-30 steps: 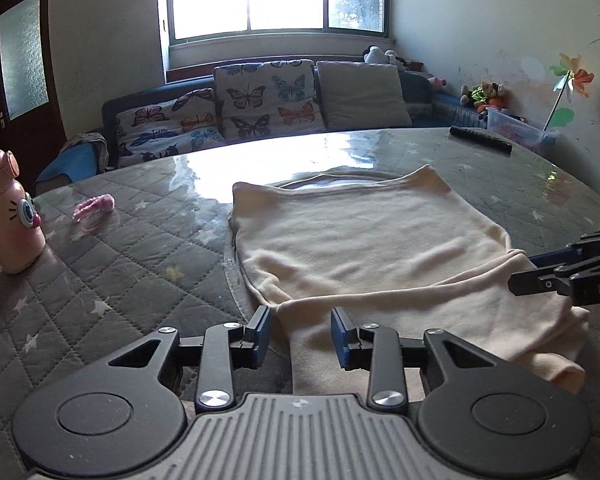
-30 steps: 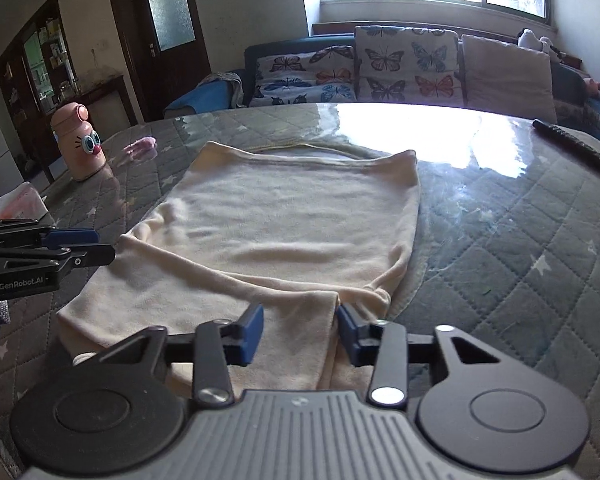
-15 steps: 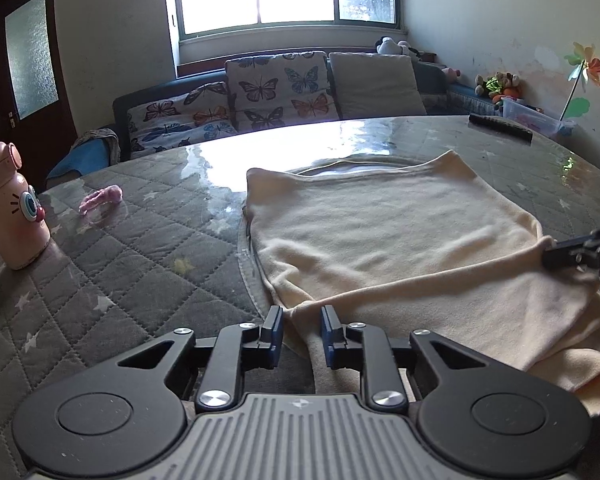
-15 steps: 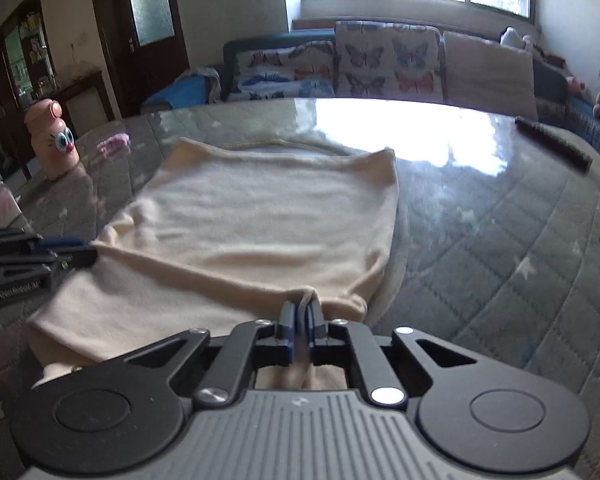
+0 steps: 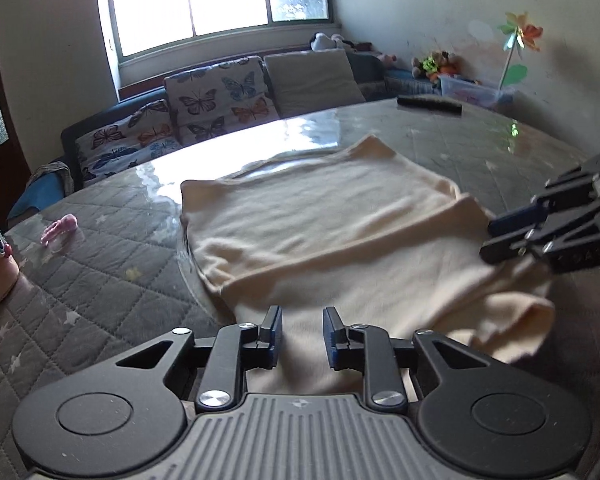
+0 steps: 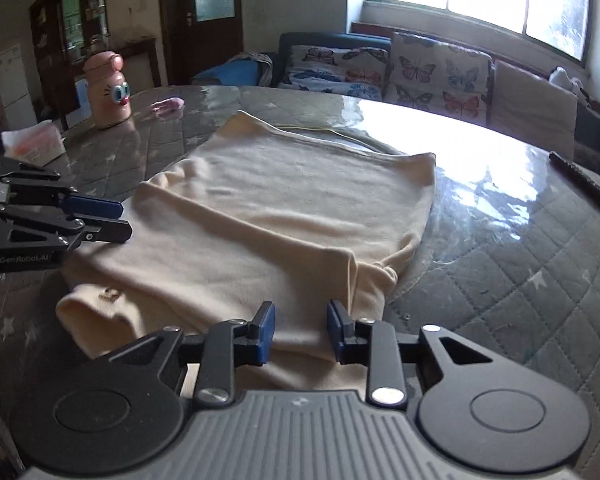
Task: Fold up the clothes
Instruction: 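Grasp the hem edge with both grippers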
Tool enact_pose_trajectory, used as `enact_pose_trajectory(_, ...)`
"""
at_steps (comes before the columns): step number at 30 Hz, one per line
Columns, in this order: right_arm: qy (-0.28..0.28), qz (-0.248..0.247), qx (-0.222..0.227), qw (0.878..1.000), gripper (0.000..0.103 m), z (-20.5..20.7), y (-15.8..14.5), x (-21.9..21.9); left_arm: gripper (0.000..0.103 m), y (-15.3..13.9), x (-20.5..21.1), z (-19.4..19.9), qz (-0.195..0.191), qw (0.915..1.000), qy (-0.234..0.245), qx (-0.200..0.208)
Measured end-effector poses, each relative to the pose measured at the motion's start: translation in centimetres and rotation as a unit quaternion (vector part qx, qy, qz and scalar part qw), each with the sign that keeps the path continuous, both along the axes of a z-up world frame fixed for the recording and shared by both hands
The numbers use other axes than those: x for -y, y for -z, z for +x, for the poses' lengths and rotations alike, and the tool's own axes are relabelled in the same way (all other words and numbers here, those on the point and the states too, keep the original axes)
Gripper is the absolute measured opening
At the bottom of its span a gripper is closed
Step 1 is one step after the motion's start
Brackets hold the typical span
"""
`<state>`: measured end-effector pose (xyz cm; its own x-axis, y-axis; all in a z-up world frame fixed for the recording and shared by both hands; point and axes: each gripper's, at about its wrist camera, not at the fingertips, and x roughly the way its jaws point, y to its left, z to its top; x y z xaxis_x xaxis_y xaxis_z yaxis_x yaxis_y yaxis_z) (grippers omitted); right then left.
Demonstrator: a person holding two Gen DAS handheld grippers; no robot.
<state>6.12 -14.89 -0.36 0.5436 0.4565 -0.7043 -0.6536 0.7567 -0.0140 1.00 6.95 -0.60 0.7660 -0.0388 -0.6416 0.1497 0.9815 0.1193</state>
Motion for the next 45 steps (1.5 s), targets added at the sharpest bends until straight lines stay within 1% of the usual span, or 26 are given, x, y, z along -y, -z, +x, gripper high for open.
enact_pose_trajectory(3, -0.003, -0.006, 0.003, 1.000, 0.029, -0.5, -0.2, 0.3, 0.031, 0.1, 0.0, -0.9, 0.011, 0.9999, 0.012, -0.002)
enact_pose_trajectory(4, -0.005, -0.011, 0.003, 1.000, 0.030, -0.6, -0.1, 0.2, 0.035, 0.2, 0.0, -1.2, 0.015, 0.9997, 0.017, -0.002)
enact_pose_trajectory(7, -0.011, -0.024, 0.015, 1.000, 0.031, -1.0, 0.1, 0.1, 0.036, 0.3, 0.3, -2.1, 0.033, 0.9991, 0.025, -0.004)
enact_pose_trajectory(10, -0.004, -0.019, 0.011, 1.000, 0.033, -0.9, -0.4, 0.5, 0.036, 0.1, 0.4, -3.4, 0.049, 0.9979, 0.041, -0.002)
enact_pose_trajectory(15, 0.004, -0.018, 0.013, 1.000, 0.032, -1.2, -0.4, 1.0, 0.042, 0.0, 1.1, -5.9, 0.089, 0.9925, 0.083, 0.010)
enact_pose_trajectory(17, 0.011, -0.006, 0.023, 1.000, 0.032, -1.4, -0.9, 1.2, 0.046, 0.2, 1.6, -6.6, 0.106, 0.9891, 0.101, 0.014)
enact_pose_trajectory(19, 0.007, 0.006, 0.025, 1.000, 0.032, -1.4, -1.4, 1.0, 0.047, 0.7, 2.4, -6.8, 0.122, 0.9859, 0.113, 0.019)
enact_pose_trajectory(22, -0.004, 0.020, 0.022, 1.000, 0.032, -1.2, -1.8, 0.6, 0.047, 0.9, 3.1, -6.5, 0.121, 0.9844, 0.125, 0.027)
enact_pose_trajectory(25, -0.016, 0.011, 0.002, 1.000, 0.032, -0.8, -0.9, -0.1, 0.047, 1.1, 3.9, -6.2, 0.119, 0.9829, 0.136, 0.038)
enact_pose_trajectory(28, -0.020, 0.004, -0.005, 1.000, 0.033, -0.9, -0.3, -0.1, 0.047, 1.2, 4.4, -5.8, 0.116, 0.9817, 0.143, 0.049)
enact_pose_trajectory(29, -0.025, 0.005, -0.003, 1.000, 0.035, -1.1, -0.6, 0.1, 0.042, 1.2, 4.5, -5.7, 0.113, 0.9815, 0.146, 0.051)
enact_pose_trajectory(30, -0.029, 0.006, -0.001, 1.000, 0.041, -1.3, -0.9, 0.3, 0.038, 1.2, 4.6, -5.5, 0.109, 0.9814, 0.149, 0.053)
enact_pose_trajectory(31, -0.034, 0.007, 0.001, 0.999, 0.045, -1.5, -1.2, 0.4, 0.029, 1.1, 4.7, -5.3, 0.106, 0.9812, 0.152, 0.056)
enact_pose_trajectory(32, -0.041, 0.005, 0.005, 0.999, 0.051, -1.7, -1.5, 0.6, 0.023, 0.9, 4.6, -5.1, 0.100, 0.9818, 0.151, 0.057)
enact_pose_trajectory(33, -0.048, 0.001, 0.011, 0.999, 0.052, -2.0, -1.8, 0.8, 0.020, 0.6, 4.3, -4.7, 0.092, 0.9832, 0.146, 0.059)
enact_pose_trajectory(34, -0.058, -0.004, 0.016, 0.998, 0.052, -2.3, -2.1, 0.9, 0.014, 0.3, 4.0, -4.2, 0.085, 0.9845, 0.141, 0.060)
enact_pose_trajectory(35, -0.068, -0.009, 0.020, 0.997, 0.053, -2.7, -2.3, 1.1, 0.013, 0.0, 3.8, -3.8, 0.077, 0.9857, 0.136, 0.062)
enact_pose_trajectory(38, -0.104, -0.025, 0.028, 0.994, 0.069, -3.6, -2.6, 1.4, 0.011, -1.0, 3.0, -2.6, 0.054, 0.9889, 0.122, 0.066)
enact_pose_trajectory(39, -0.114, -0.031, 0.032, 0.993, 0.072, -3.9, -2.6, 1.3, 0.011, -1.4, 2.7, -2.2, 0.046, 0.9898, 0.117, 0.068)
enact_pose_trajectory(42, -0.152, -0.064, 0.060, 0.984, 0.073, -5.1, -1.9, 0.5, 0.010, -2.1, 2.1, -0.7, 0.026, 0.9919, 0.105, 0.066)
enact_pose_trajectory(45, -0.167, -0.078, 0.081, 0.979, 0.073, -5.2, -0.9, -0.5, 0.010, -2.4, 1.8, 0.4, 0.016, 0.9932, 0.097, 0.062)
